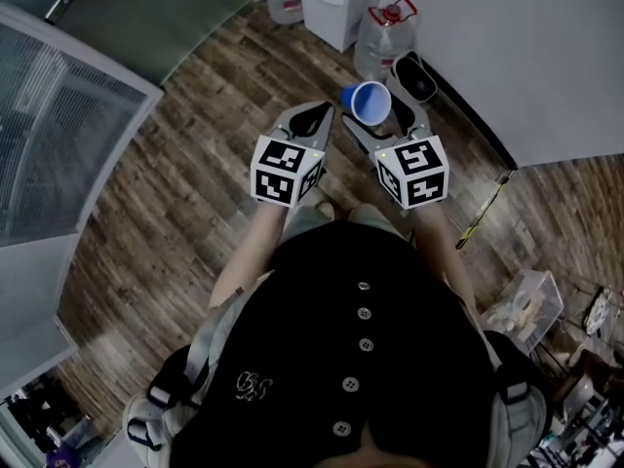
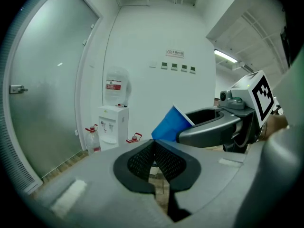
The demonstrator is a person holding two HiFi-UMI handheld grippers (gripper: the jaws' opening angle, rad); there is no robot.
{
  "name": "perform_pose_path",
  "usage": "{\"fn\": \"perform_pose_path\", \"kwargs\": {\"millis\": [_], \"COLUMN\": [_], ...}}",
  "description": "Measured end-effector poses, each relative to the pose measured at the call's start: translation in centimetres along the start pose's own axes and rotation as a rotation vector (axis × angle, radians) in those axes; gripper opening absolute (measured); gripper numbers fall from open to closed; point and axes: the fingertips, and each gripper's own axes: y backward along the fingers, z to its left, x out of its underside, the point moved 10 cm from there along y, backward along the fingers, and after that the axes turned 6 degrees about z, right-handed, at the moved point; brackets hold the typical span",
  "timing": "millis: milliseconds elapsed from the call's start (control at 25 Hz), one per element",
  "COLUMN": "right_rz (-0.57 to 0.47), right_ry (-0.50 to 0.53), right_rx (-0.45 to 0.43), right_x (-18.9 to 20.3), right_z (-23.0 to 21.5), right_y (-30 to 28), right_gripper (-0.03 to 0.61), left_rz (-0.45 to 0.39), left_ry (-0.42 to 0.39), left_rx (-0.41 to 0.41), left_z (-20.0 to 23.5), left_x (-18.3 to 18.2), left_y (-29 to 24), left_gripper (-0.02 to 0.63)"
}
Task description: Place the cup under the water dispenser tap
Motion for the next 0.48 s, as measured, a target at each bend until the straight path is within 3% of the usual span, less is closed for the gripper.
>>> {"fn": "perform_pose_path", "kwargs": {"millis": [480], "right_rz": [0.021], "right_ry": [0.009], "right_rx": [0.044], "right_x": [0.1], "right_z": [2.1], "right_y": [-1.3], "right_gripper": [0.354], "left_rz": [-0.009], "left_ry": [0.002], "left_rx": [0.034], "left_z": [2.0], "left_x": [0.9], "left_y": [1.4], "left_gripper": [0.000]}}
